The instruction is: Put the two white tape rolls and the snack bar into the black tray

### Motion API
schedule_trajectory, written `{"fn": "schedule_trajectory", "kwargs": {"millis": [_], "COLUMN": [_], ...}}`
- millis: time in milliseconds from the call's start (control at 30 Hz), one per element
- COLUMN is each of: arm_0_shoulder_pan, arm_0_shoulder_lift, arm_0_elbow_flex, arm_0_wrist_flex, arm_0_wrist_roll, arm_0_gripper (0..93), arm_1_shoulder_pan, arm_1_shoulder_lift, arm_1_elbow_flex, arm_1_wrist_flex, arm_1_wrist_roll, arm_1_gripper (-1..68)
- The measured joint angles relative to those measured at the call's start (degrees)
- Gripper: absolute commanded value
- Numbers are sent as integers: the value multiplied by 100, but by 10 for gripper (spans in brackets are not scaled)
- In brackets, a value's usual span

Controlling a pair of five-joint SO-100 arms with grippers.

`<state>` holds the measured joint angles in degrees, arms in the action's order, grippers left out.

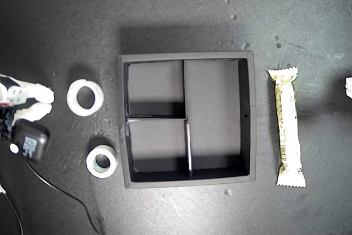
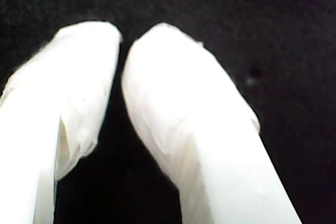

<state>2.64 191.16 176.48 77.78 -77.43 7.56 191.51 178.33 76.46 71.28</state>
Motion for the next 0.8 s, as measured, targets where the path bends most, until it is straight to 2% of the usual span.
{"fn": "schedule_trajectory", "kwargs": {"millis": [800], "arm_0_shoulder_pan": [0], "arm_0_shoulder_lift": [0], "arm_0_elbow_flex": [0], "arm_0_wrist_flex": [0], "arm_0_wrist_roll": [53], "arm_0_gripper": [14], "arm_1_shoulder_pan": [-62], "arm_1_shoulder_lift": [0], "arm_1_elbow_flex": [0], "arm_1_wrist_flex": [0], "arm_1_wrist_roll": [0], "arm_1_gripper": [0]}}
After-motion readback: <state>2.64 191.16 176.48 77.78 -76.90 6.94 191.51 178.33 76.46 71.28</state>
